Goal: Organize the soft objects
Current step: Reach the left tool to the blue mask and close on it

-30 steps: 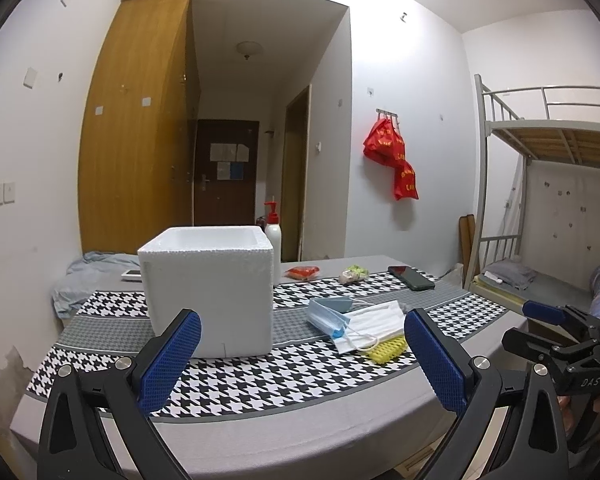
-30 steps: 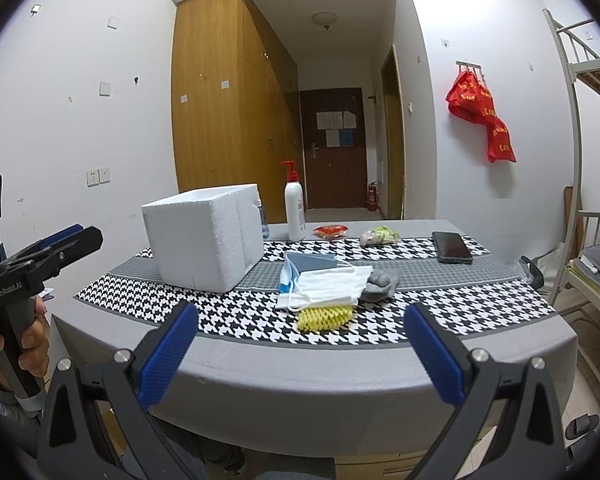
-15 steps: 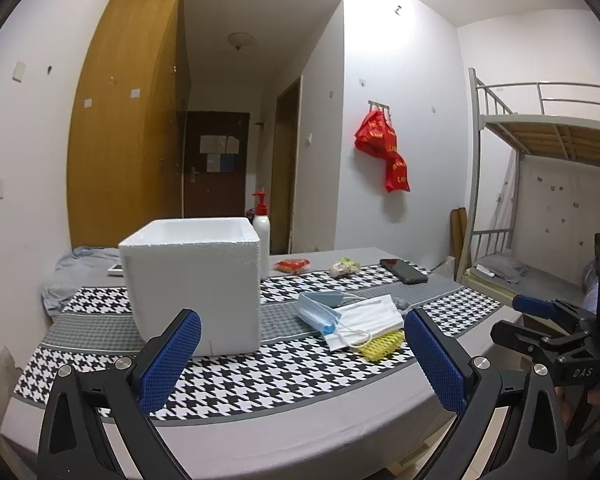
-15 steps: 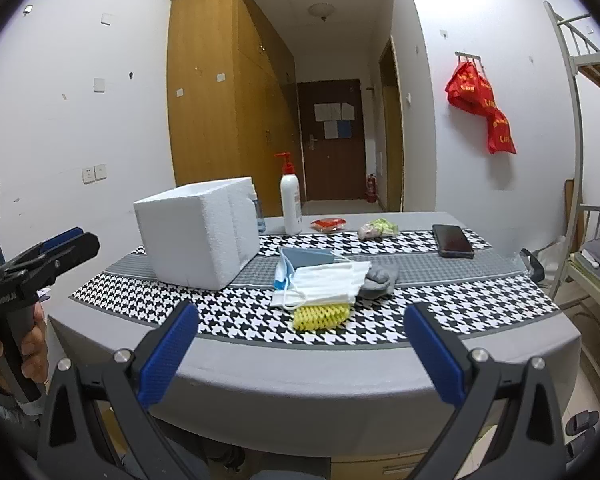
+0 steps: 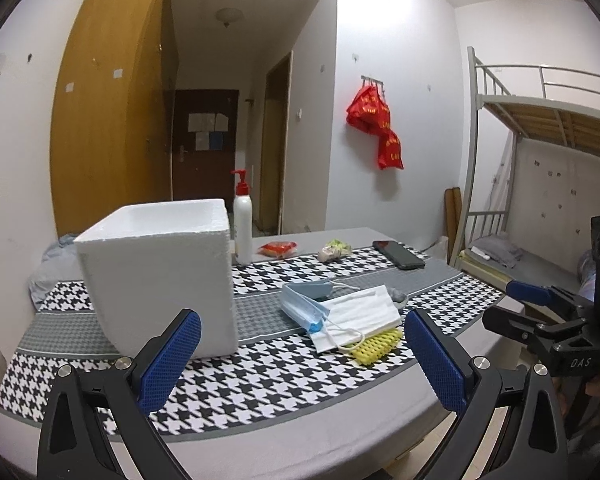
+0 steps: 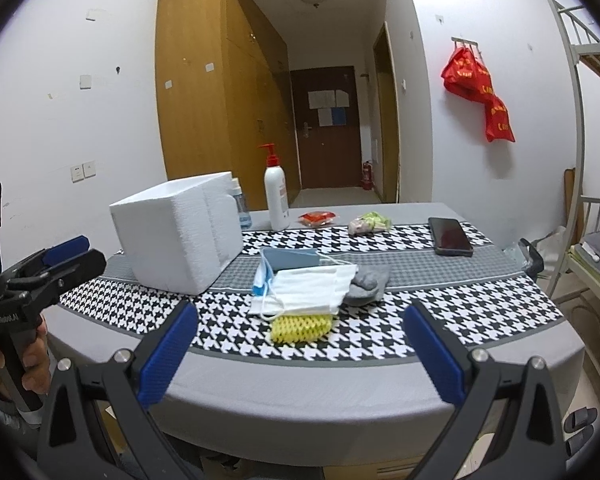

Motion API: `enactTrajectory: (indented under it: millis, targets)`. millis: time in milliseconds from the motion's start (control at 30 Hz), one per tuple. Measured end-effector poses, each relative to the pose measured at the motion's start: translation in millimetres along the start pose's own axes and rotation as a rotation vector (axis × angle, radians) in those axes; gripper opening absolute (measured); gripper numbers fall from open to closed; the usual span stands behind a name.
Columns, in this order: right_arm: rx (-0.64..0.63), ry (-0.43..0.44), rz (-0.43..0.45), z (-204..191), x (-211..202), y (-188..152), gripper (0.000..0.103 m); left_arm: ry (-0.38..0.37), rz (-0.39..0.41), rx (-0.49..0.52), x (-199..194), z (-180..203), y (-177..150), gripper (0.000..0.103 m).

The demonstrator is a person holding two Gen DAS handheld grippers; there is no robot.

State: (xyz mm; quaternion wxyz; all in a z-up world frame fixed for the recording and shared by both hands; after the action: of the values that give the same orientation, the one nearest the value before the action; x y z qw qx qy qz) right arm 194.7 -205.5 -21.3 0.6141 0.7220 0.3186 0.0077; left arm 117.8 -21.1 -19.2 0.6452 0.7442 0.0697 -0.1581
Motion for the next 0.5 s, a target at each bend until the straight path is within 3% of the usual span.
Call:
enactTrajectory:
  millis: [500]
  targets:
    - [-0.013, -0.022, -0.011, 22.1, 28.9, 31.7, 0.103, -0.004, -0.062, 0.032, 50.4, 10.1, 20.4, 0.102]
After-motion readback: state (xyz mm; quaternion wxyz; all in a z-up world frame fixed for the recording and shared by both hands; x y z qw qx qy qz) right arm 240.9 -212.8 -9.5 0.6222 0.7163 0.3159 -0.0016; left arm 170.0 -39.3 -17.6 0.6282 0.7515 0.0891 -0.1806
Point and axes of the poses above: each gripper's, at about its wrist camera, not at the fingertips, and x roughly the way its jaws point, z to its right, y to its top, the point moved 4 cm from there along x, roughly the way its jaws point, and after that the axes turned 11 degrees about x, right-handed, at the moved point
